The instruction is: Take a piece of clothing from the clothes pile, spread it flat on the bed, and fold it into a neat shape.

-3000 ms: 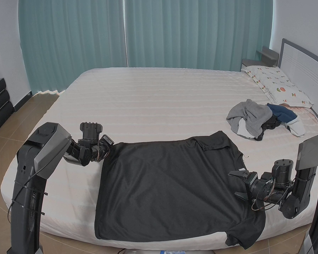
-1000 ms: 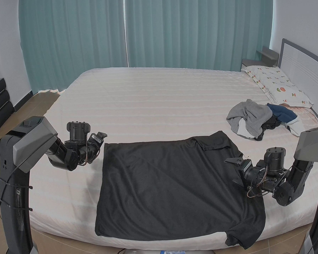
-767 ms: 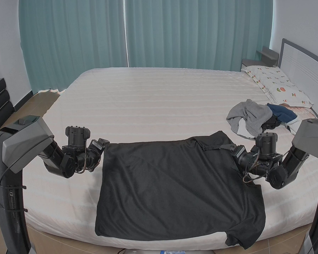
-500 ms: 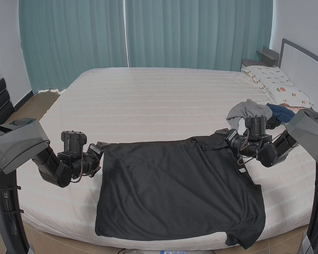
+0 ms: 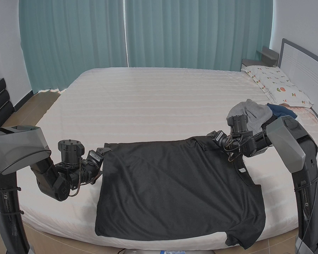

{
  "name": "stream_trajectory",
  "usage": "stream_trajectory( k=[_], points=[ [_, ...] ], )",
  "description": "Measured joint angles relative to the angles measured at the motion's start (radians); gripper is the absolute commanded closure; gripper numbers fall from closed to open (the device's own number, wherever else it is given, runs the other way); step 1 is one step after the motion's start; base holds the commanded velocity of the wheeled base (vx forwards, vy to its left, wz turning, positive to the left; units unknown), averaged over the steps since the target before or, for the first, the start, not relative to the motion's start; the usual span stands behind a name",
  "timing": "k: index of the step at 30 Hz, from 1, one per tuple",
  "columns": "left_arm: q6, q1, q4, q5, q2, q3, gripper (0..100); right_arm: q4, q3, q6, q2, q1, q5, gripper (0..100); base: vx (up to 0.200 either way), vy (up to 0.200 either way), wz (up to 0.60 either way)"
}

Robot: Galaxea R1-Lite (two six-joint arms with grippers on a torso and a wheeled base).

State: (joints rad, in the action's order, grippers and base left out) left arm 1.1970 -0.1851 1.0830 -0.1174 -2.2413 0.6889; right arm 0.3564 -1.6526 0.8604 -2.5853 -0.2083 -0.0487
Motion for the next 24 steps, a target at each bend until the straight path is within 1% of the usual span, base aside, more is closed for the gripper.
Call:
stream_trajectory(
  k=[7,14,16,18,24],
  points=[
    [0.000,-0.003,0.005,-0.001,-0.002,-0.011,0,-0.037,-0.164,-0.001,-0.106,0.001,0.032,0,0.000,0.000,0.00],
    [-0.001,-0.004,0.005,0.000,-0.003,-0.016,0,-0.023,-0.307,-0.001,-0.192,0.007,0.042,0,0.000,0.000,0.00],
    [-0.001,-0.005,0.006,0.001,-0.003,-0.017,0,0.013,-0.326,0.001,-0.205,0.012,0.034,0,0.000,0.000,0.00],
    [-0.001,-0.005,0.006,0.001,-0.003,-0.018,0,0.080,-0.339,0.003,-0.214,0.016,0.025,0,0.000,0.000,0.00],
    [-0.001,-0.005,0.006,0.002,-0.003,-0.019,0,0.327,-0.347,0.001,-0.215,0.022,-0.007,0,0.000,0.000,0.00]
  ],
)
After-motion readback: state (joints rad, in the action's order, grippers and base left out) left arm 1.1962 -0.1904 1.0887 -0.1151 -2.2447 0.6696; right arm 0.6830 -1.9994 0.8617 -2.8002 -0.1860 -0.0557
